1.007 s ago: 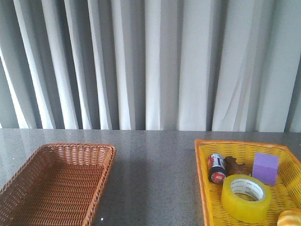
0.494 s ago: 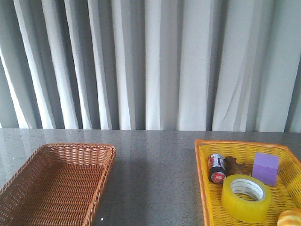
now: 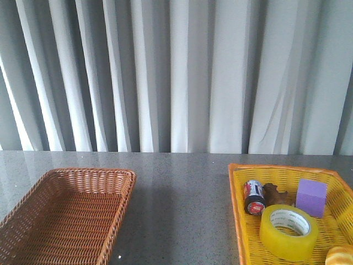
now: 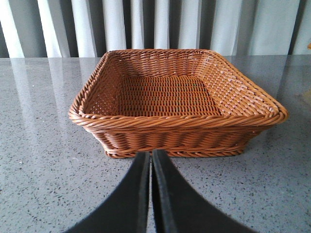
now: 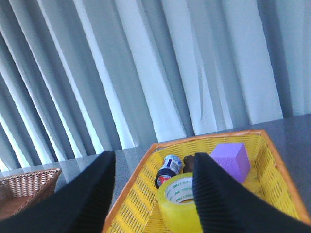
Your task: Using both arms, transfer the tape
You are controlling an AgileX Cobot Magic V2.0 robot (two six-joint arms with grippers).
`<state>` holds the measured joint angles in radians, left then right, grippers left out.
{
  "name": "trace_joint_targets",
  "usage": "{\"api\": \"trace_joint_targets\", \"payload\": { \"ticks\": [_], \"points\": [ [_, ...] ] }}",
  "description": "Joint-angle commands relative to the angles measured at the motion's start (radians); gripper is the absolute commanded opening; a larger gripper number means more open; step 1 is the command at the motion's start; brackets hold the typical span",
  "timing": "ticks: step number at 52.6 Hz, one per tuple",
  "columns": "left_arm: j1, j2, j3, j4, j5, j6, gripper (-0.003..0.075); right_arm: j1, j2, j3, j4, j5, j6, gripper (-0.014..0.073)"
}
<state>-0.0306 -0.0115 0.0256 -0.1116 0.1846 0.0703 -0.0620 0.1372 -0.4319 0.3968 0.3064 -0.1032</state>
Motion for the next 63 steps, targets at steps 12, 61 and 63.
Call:
{"api": "trace_joint_targets", "payload": {
  "ticks": [12, 61, 63],
  "points": [
    [0.0, 0.005, -0.028, -0.004, -0.081, -0.009, -0.0006, -0.006, 0.315, -0.319, 0.018, -0.06, -0.191, 0.0463],
    [0.0, 0.005, -0.028, -0.004, -0.081, -0.009, -0.0006, -0.005, 1.679, -1.167, -0.285, 0.568, -0.111, 0.0463],
    [0.0, 0.005, -0.028, -0.004, -0.081, -0.009, -0.0006, -0.005, 1.682, -1.167, -0.285, 0.57, -0.118, 0.0463]
  ]
}}
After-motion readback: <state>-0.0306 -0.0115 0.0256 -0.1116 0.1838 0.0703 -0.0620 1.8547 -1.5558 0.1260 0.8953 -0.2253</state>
